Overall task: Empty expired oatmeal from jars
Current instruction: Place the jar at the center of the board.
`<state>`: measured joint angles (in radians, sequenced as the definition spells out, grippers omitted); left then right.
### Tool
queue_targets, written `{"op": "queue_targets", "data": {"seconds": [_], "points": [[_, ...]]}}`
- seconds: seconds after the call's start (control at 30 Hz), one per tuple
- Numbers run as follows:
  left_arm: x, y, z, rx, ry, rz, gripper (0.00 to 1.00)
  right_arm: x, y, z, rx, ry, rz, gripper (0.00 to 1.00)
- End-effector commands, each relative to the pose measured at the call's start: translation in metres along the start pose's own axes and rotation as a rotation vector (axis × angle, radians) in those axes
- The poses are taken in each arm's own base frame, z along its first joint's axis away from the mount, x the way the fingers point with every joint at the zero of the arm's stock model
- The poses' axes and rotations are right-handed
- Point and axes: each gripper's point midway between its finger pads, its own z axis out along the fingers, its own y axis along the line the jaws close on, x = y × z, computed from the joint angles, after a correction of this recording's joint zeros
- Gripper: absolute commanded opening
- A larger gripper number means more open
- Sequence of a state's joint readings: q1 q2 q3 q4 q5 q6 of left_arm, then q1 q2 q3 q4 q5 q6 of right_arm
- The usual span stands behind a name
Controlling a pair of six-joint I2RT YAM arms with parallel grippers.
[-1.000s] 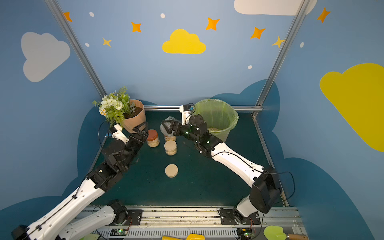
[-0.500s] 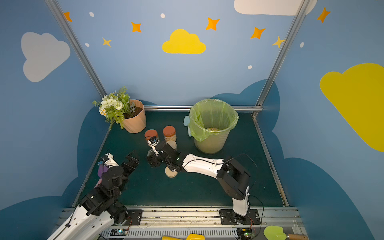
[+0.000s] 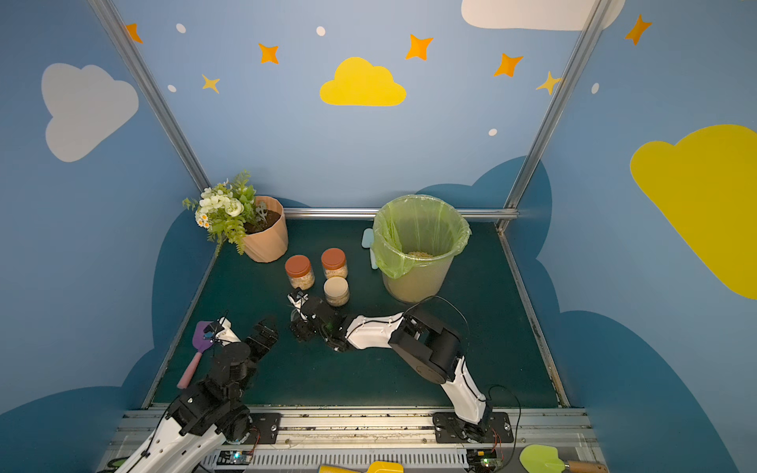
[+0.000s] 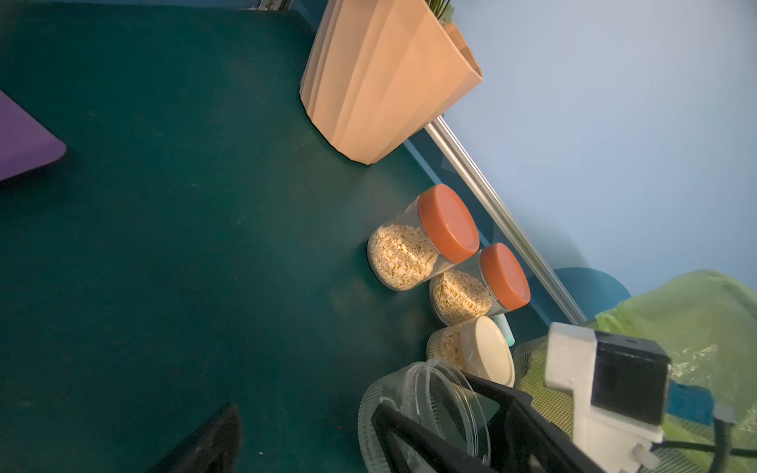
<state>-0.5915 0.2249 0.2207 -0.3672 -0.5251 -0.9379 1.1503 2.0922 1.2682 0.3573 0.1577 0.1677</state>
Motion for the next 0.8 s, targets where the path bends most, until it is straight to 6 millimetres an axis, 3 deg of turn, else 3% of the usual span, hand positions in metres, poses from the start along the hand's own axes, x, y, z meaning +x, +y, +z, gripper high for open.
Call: {"op": "queue_targets", "data": {"seconds": [0.0,0.13,0.23,0.37,0.53,0.77], "points": [[0.001,-0.002,0.001,0.016,0.001,0.003,1.00,-0.010,0.004,0.001,0.027,-0.081,-0.024,0.26],[0.004,-0.001,0.004,0.023,0.004,0.001,1.00,0.003,0.004,0.000,0.045,-0.083,-0.034,0.39],[0.007,0.003,0.005,0.011,0.007,0.010,1.00,0.011,0.003,-0.002,0.049,-0.073,-0.039,0.65],[0.009,0.008,0.006,-0.009,0.012,0.022,1.00,0.021,0.003,-0.005,0.048,-0.061,-0.037,0.89],[0.010,0.011,0.006,-0.020,0.010,0.024,1.00,0.023,0.006,-0.013,0.041,-0.044,-0.037,0.96],[0.010,0.012,0.008,-0.035,0.008,0.055,1.00,0.002,0.015,-0.032,0.017,-0.052,-0.054,0.97]]}}
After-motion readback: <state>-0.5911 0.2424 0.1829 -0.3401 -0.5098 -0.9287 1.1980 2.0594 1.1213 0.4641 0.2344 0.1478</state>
